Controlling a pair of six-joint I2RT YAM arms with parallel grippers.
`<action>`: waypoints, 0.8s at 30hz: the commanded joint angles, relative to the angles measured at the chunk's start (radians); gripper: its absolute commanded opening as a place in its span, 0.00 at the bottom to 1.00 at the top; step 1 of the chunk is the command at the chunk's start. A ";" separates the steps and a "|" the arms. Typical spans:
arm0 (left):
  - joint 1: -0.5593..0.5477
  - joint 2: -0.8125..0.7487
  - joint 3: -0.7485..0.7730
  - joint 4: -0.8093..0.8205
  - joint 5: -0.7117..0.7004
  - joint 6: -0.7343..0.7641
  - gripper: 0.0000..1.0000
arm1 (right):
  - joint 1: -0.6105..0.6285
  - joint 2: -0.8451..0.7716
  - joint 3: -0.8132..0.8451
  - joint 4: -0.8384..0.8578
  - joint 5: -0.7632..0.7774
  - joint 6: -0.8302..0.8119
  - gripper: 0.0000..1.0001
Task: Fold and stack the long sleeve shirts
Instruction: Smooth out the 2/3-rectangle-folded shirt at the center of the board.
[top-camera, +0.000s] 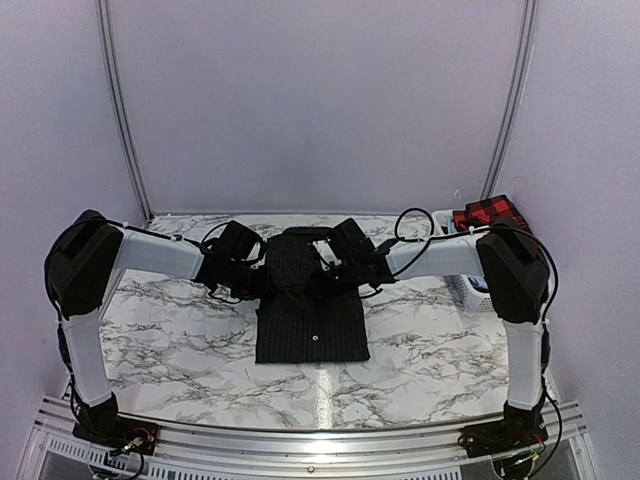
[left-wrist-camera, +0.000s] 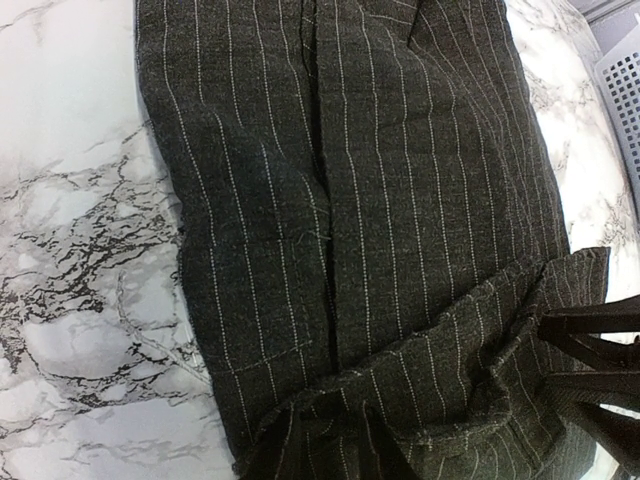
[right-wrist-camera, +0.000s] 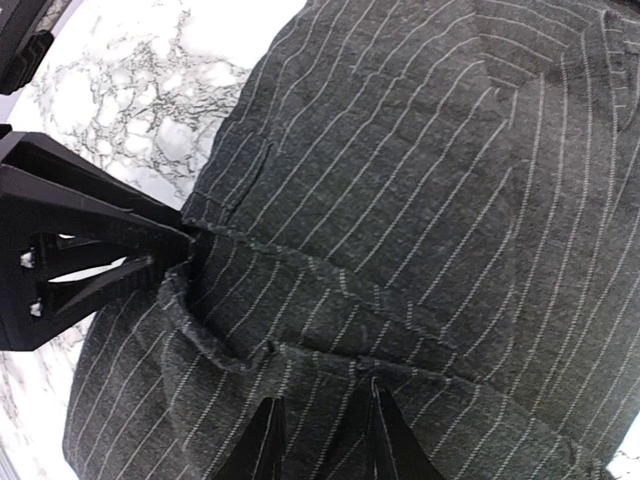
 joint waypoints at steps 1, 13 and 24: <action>0.004 0.014 0.030 -0.036 0.007 0.015 0.22 | 0.016 0.002 0.024 0.021 -0.026 0.015 0.23; 0.004 0.019 0.034 -0.036 0.012 0.012 0.22 | 0.020 0.005 0.034 0.001 -0.009 0.016 0.07; 0.004 0.022 0.034 -0.038 0.012 0.013 0.22 | 0.020 -0.052 0.026 -0.007 0.010 0.016 0.00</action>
